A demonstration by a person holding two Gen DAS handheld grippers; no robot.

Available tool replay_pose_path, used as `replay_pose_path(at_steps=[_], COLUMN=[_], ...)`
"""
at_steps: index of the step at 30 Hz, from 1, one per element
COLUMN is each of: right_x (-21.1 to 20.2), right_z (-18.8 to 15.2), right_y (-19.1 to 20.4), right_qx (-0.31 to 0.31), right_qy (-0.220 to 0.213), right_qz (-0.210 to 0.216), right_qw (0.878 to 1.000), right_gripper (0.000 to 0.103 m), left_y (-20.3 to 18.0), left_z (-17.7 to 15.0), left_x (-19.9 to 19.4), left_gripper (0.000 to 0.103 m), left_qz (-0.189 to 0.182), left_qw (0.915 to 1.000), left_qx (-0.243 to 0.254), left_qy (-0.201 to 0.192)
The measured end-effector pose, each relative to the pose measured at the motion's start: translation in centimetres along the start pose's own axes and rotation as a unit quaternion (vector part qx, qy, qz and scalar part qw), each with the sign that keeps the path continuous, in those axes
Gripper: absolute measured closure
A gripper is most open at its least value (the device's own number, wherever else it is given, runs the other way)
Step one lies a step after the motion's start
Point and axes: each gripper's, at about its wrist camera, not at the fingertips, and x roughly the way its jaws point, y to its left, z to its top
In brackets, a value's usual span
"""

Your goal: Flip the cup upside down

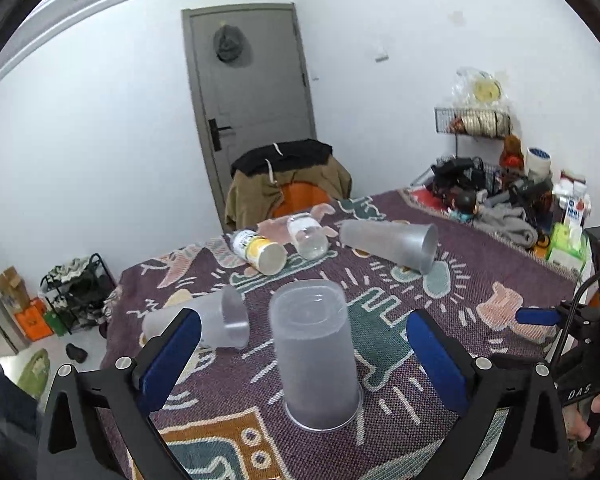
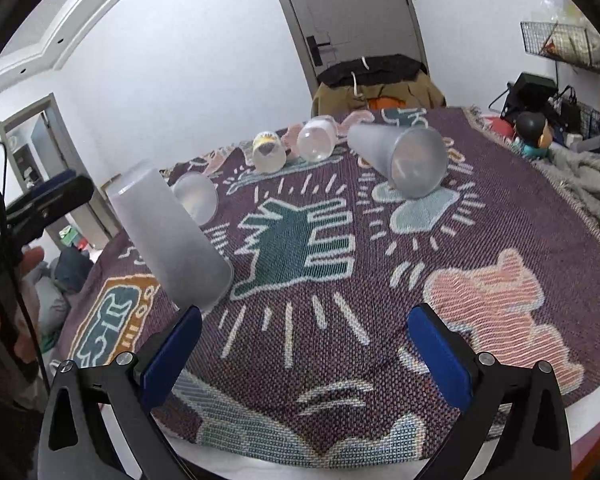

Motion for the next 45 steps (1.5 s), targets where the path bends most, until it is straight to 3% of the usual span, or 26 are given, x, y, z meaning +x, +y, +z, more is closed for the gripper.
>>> replay_pose_path(at_steps=[23,29,45], right_x=[-5.4,-6.4,-6.6], right_z=[0.8,0.1,-1.2], right_y=[2.8,3.4,4.0], right_qx=[-0.045,-0.062,-0.059], right_qy=[-0.049,-0.058,-0.079], right_qz=[-0.026,-0.04,-0.027], right_qw=[0.997,0.996,0.995], right_gripper=[0.0,0.0,0.0], left_y=[4.1,4.2,5.4], left_z=[-6.0,-7.0,-8.6], left_x=[-7.0,-8.8,-10.8], left_gripper=[0.0,0.0,0.0], left_qz=[0.027,0.039,0.052], left_qw=[0.9905,0.9898,0.9872], left_qx=[-0.123,-0.12,-0.128], left_qy=[-0.055,-0.066,-0.079])
